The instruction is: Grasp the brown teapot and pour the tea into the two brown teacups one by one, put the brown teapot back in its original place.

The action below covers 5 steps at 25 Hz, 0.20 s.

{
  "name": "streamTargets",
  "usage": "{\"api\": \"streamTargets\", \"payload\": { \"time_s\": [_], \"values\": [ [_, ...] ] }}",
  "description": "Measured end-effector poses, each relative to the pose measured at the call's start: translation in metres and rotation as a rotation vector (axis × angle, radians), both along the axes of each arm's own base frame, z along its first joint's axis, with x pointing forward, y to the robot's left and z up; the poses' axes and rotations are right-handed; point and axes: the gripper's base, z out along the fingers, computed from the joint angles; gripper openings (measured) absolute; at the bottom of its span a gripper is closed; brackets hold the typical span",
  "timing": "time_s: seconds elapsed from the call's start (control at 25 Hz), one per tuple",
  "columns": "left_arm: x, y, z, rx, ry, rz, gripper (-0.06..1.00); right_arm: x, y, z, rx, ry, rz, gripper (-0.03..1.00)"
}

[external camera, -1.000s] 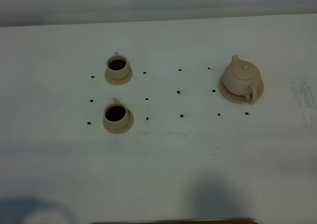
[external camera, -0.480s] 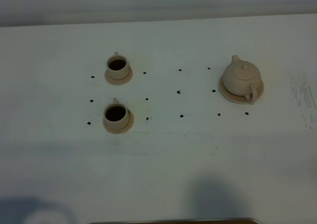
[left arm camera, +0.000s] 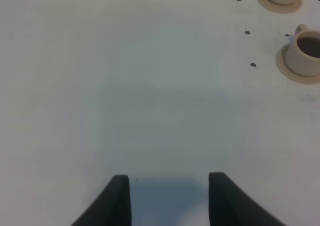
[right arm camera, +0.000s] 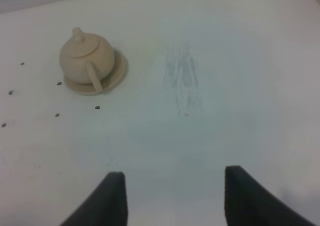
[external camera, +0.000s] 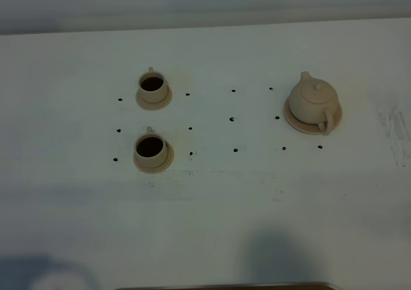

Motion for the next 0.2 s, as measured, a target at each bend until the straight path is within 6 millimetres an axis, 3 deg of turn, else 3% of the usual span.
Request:
{"api": "streamTargets", "payload": {
  "time_s": [0.2],
  "values": [
    [0.0, 0.0, 0.0, 0.0, 0.0, 0.0, 0.43, 0.0, 0.0, -0.0001, 0.0, 0.001, 0.0, 0.42]
  ]
}}
